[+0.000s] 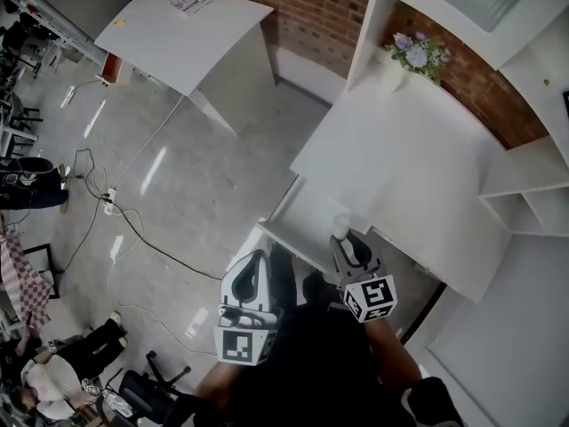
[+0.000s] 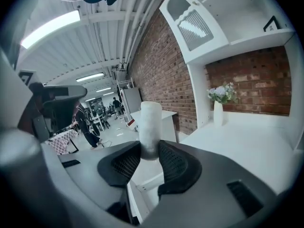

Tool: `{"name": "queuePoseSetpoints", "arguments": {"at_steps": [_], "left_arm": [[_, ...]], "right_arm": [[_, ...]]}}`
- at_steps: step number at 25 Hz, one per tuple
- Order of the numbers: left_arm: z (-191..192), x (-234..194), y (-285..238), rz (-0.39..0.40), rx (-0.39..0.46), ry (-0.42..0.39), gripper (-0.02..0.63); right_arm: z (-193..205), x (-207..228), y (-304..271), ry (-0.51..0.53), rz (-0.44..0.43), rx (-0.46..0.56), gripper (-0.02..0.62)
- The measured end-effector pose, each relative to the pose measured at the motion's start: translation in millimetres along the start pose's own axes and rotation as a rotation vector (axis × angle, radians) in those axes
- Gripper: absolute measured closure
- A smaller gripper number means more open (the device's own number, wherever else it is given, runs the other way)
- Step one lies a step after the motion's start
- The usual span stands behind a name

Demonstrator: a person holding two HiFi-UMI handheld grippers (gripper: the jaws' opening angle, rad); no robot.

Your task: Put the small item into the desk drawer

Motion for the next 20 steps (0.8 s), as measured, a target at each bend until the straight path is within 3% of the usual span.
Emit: {"name": "queuePoseSetpoints", "arguments": {"at_steps": [8, 20], "left_arm": [[14, -21, -41, 0.068, -0.032, 0.023, 0.584], [36, -35, -75, 0.072, -0.080, 0.044, 0.584]], "right_arm": [[57, 13, -62, -0.047, 0.019, -0.167, 0.458], [143, 33, -122, -0.083, -0.002, -0.380, 0.457]]}}
Point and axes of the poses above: the fingertips, and each gripper's own axes: y backward along the fingers, x to its right, z out of its underside, the point moved 6 cm from there along y, backward along the fingers, and after that the axes turned 2 degrees about y, right-handed, at the moved point
